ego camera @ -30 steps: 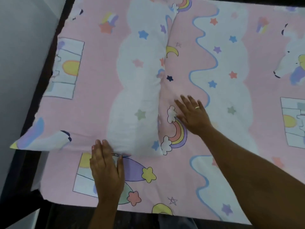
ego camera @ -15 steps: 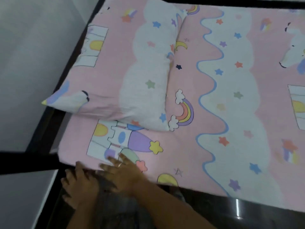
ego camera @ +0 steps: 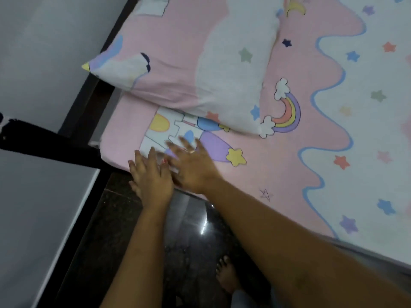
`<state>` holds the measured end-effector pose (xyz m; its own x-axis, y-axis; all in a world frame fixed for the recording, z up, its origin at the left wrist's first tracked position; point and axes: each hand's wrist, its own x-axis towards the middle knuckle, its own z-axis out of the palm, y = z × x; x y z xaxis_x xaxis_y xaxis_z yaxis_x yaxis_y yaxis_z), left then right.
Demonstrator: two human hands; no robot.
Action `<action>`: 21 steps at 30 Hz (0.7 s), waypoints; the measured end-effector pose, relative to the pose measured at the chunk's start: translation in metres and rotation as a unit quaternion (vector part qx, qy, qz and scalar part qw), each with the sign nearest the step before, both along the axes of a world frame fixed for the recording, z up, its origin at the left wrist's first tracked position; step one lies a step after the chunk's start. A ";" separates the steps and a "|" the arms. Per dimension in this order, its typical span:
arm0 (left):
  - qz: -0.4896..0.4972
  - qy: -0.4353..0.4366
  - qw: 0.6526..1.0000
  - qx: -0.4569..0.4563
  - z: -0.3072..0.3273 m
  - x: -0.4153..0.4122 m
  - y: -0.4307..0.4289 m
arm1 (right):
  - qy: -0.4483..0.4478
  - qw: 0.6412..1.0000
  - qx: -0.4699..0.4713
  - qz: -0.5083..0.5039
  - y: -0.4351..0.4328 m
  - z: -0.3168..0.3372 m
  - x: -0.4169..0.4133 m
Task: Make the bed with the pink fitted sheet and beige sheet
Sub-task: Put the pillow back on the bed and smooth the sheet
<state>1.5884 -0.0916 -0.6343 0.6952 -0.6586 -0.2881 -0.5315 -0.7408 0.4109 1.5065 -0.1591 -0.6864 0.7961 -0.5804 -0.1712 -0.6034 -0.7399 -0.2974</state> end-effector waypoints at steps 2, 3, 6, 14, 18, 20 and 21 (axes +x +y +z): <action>0.003 0.004 1.000 -0.005 0.009 -0.006 0.003 | 0.013 0.994 0.005 0.110 0.026 0.015 0.013; 0.002 0.008 1.000 -0.010 0.014 -0.007 0.004 | 0.041 0.984 0.007 0.175 0.036 0.023 0.016; -0.027 0.056 0.998 -0.019 0.035 -0.016 -0.009 | 0.036 0.964 0.103 0.241 0.048 0.036 0.004; -0.234 0.095 0.962 -0.107 0.030 -0.159 -0.082 | -0.065 0.973 0.048 -0.218 -0.034 0.009 -0.171; -0.401 0.054 0.914 0.035 -0.017 -0.246 -0.055 | -0.012 0.913 -0.006 -0.409 0.013 -0.010 -0.295; -0.456 -0.034 0.885 0.089 -0.031 -0.264 -0.027 | 0.015 0.865 -0.009 -0.501 0.057 -0.011 -0.358; -0.468 -0.058 0.877 0.098 -0.034 -0.269 -0.016 | 0.033 0.842 -0.018 -0.538 0.082 -0.009 -0.388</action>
<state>1.3195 -0.1072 -0.6682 -0.0907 -0.9019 -0.4223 -0.9735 -0.0090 0.2283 1.1185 -0.0768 -0.6953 -0.2051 -0.9654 -0.1610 -0.9445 0.2384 -0.2261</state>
